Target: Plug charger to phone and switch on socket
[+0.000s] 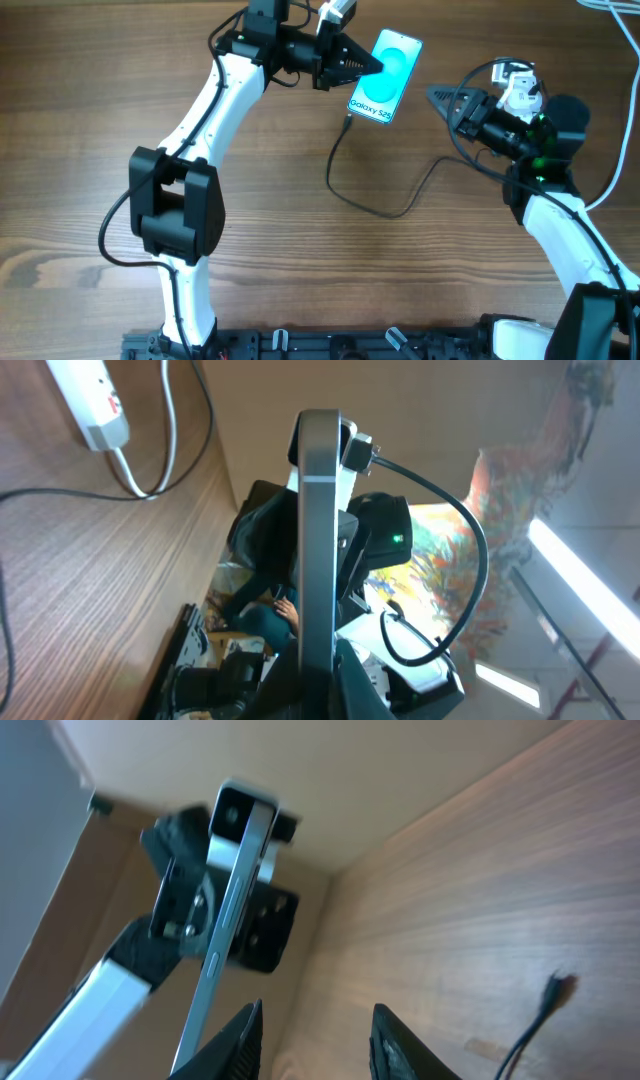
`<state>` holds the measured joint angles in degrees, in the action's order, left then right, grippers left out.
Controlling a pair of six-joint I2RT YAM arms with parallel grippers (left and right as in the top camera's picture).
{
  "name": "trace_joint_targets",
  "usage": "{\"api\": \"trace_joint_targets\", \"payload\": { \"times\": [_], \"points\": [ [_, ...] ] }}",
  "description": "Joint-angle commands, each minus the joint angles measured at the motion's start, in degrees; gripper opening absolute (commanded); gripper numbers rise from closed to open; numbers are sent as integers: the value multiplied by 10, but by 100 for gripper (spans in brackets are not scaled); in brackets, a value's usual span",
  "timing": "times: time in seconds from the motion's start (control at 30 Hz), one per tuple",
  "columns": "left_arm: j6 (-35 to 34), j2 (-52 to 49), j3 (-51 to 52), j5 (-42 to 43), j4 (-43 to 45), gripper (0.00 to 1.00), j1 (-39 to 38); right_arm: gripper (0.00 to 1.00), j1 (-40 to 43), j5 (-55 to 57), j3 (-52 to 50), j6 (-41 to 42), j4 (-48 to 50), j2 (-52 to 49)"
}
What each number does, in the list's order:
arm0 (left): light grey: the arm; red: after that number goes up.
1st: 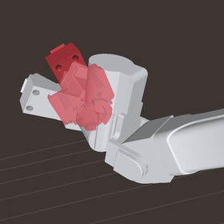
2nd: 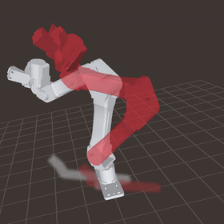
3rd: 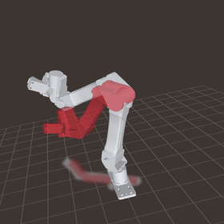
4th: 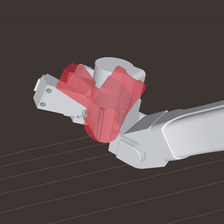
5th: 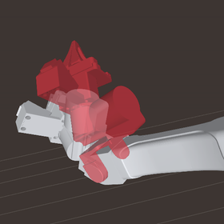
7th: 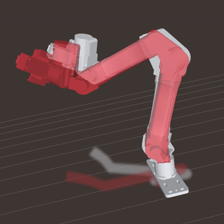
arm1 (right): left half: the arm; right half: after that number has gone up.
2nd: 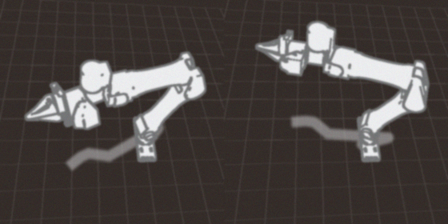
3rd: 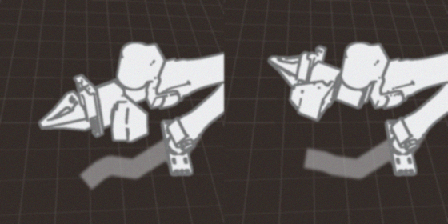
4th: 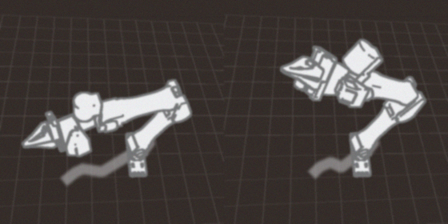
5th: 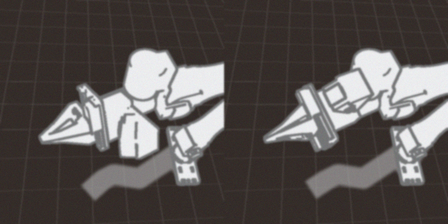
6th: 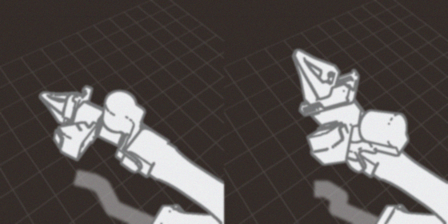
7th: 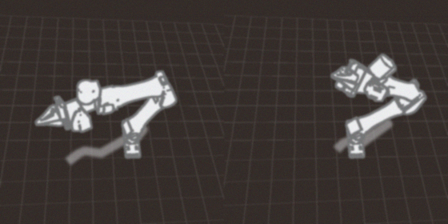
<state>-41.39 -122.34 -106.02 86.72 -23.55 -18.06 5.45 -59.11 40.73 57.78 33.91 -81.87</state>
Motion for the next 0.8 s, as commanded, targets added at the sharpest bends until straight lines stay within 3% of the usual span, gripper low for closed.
{"api": "trace_joint_targets", "payload": {
  "times": [0.0, 0.23, 0.5, 0.53, 0.6, 0.77],
  "points": [
    [22, 9, -8, 25, 2, 4, -18, 35, -17, -41, 2, 2, 18, -1],
    [22, 9, -8, 9, 1, 4, -20, 34, -17, -79, 2, 48, 91, -1],
    [22, 9, -8, 9, -3, 4, -26, 14, -17, -60, 2, 59, 89, -1],
    [22, 9, -8, 9, -3, 4, -30, 14, -18, -59, 2, 59, 89, -1],
    [22, 9, -8, 9, -3, 4, -32, 27, -17, -59, 2, 59, 89, -1],
    [22, 9, -8, 9, -3, 4, -33, 29, -17, -54, 2, 69, 89, -1]
  ]
}}
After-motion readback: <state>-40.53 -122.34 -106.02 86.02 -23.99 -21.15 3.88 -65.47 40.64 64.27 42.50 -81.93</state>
